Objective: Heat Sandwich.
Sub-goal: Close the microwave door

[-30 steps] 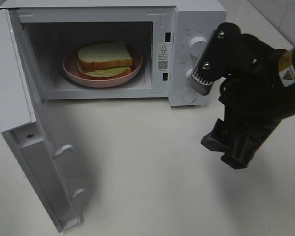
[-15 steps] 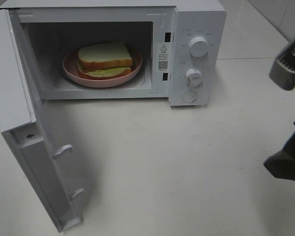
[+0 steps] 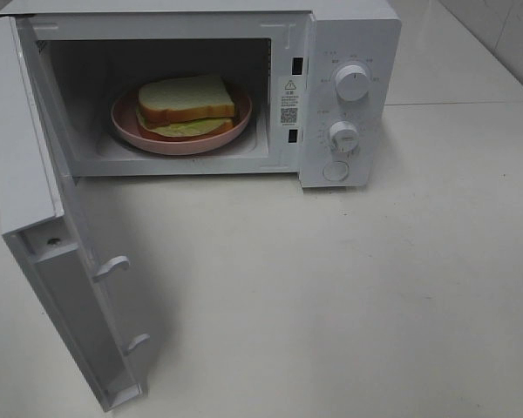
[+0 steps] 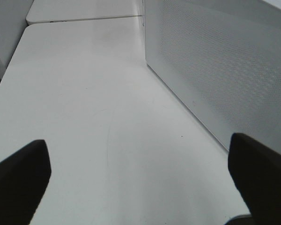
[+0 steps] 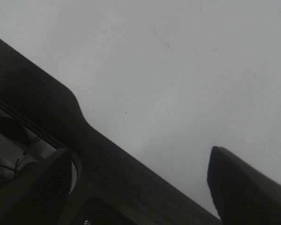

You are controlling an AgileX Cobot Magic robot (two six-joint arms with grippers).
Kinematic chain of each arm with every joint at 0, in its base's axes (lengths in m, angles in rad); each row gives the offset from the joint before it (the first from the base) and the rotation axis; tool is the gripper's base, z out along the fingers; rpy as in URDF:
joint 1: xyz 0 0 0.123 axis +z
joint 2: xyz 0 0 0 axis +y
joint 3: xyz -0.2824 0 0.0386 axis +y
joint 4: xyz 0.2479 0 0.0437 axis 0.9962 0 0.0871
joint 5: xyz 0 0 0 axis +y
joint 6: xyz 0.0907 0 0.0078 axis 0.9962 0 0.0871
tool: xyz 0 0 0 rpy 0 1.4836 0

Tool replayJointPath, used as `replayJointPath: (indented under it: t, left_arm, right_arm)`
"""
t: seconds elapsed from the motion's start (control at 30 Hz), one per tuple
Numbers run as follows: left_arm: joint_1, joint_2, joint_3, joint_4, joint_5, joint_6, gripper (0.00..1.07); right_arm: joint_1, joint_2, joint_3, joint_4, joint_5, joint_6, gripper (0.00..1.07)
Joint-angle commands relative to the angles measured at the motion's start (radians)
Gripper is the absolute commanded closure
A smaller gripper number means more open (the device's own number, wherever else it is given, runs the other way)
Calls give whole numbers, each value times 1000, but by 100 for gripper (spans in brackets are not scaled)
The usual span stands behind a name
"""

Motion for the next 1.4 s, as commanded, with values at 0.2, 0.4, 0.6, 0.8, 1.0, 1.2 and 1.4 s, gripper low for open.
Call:
replayJointPath:
  t: [0.2, 0.4, 0.6, 0.8, 1.0, 1.2, 1.4]
  left_arm:
    - [-5, -26, 3, -7, -4, -3, 9]
    - [-5, -26, 3, -7, -4, -3, 9]
    - [-5, -26, 3, -7, -4, -3, 9]
    - [-5, -26, 3, -7, -4, -3, 9]
    - [-5, -26, 3, -7, -4, -3, 9]
    - [-5, -26, 3, -7, -4, -3, 9]
    - [-5, -26, 3, -7, -4, -3, 9]
  right_arm:
    - [-5, -151, 4, 1, 72, 37, 31]
    - [-49, -235, 4, 1, 72, 75, 31]
    - [-189, -300, 42, 0, 67, 74, 31]
    - [-326, -376, 117, 1, 33, 74, 31]
    - [-450, -460, 156, 6, -32, 74, 31]
    - [-530, -529, 175, 40, -82, 71, 31]
    - [-592, -617, 219, 53, -168, 65, 31]
